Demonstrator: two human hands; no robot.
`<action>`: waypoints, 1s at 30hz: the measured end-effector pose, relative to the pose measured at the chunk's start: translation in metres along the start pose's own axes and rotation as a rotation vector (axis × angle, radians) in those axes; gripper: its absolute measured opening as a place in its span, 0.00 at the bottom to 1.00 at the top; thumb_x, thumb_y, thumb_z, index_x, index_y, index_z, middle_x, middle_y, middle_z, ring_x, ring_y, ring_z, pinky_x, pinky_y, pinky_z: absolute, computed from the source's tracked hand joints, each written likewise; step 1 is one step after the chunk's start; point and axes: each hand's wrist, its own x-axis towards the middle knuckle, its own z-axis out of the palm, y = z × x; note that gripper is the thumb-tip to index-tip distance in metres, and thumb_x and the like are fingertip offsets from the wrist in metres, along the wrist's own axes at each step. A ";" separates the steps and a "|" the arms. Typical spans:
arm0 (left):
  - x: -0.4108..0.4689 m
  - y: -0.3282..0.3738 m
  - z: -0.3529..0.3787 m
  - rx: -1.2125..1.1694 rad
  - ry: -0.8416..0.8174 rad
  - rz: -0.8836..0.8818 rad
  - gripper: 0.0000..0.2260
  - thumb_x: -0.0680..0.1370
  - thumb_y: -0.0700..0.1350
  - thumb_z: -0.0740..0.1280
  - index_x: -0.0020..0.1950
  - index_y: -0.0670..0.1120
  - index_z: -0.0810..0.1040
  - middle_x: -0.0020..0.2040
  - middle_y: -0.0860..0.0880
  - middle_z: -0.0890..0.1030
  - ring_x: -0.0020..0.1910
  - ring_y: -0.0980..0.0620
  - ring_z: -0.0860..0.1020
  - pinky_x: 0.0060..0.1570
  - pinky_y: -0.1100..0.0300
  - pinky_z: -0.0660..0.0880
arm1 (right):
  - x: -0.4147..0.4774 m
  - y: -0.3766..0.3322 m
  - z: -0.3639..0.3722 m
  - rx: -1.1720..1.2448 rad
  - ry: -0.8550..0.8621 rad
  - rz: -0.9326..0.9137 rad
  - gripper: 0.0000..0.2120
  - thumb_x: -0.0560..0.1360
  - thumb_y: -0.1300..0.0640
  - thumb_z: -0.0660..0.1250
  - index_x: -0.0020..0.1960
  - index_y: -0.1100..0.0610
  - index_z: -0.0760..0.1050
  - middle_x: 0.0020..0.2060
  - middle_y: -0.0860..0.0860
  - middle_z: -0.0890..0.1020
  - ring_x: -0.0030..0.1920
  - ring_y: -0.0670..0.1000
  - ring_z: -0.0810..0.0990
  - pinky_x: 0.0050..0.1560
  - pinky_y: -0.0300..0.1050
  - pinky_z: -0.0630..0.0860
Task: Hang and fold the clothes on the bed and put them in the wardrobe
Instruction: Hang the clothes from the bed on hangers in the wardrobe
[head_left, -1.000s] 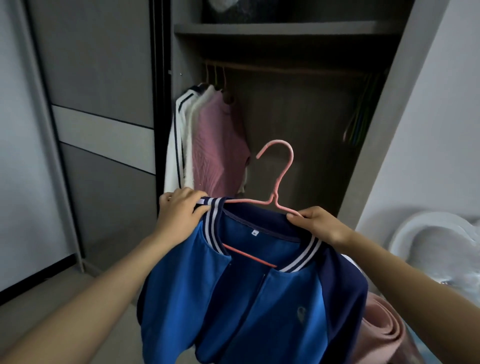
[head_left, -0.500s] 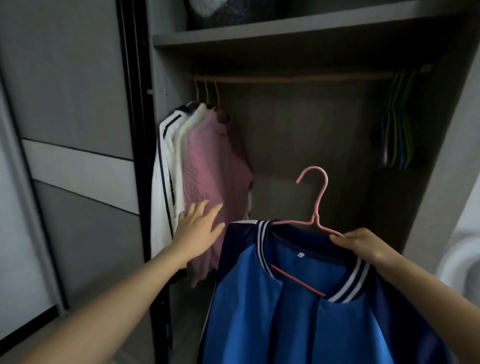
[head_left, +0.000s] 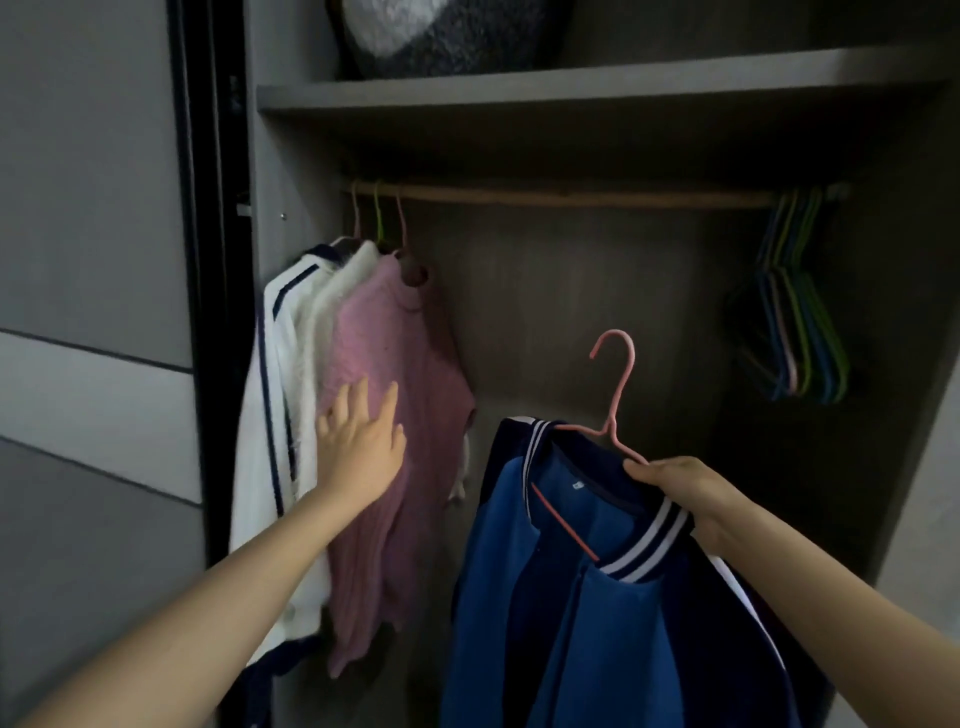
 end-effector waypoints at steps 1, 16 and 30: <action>0.009 -0.002 0.003 0.003 0.025 -0.007 0.26 0.80 0.50 0.58 0.76 0.48 0.56 0.76 0.40 0.56 0.73 0.41 0.53 0.66 0.44 0.55 | 0.003 -0.007 -0.003 -0.007 -0.014 -0.005 0.10 0.76 0.57 0.67 0.45 0.65 0.80 0.35 0.60 0.84 0.33 0.56 0.82 0.29 0.42 0.77; 0.185 -0.082 0.014 0.139 0.138 0.061 0.30 0.77 0.53 0.61 0.76 0.46 0.58 0.76 0.40 0.54 0.75 0.41 0.48 0.68 0.39 0.46 | 0.105 -0.159 0.075 -0.039 0.209 -0.237 0.07 0.73 0.61 0.70 0.40 0.64 0.78 0.27 0.54 0.81 0.28 0.50 0.79 0.27 0.36 0.74; 0.252 -0.138 0.018 0.068 -0.019 0.295 0.43 0.62 0.71 0.28 0.75 0.61 0.52 0.78 0.49 0.47 0.76 0.47 0.40 0.71 0.43 0.41 | 0.194 -0.275 0.163 0.013 0.322 -0.371 0.16 0.73 0.63 0.69 0.58 0.69 0.73 0.45 0.61 0.80 0.37 0.56 0.78 0.30 0.43 0.71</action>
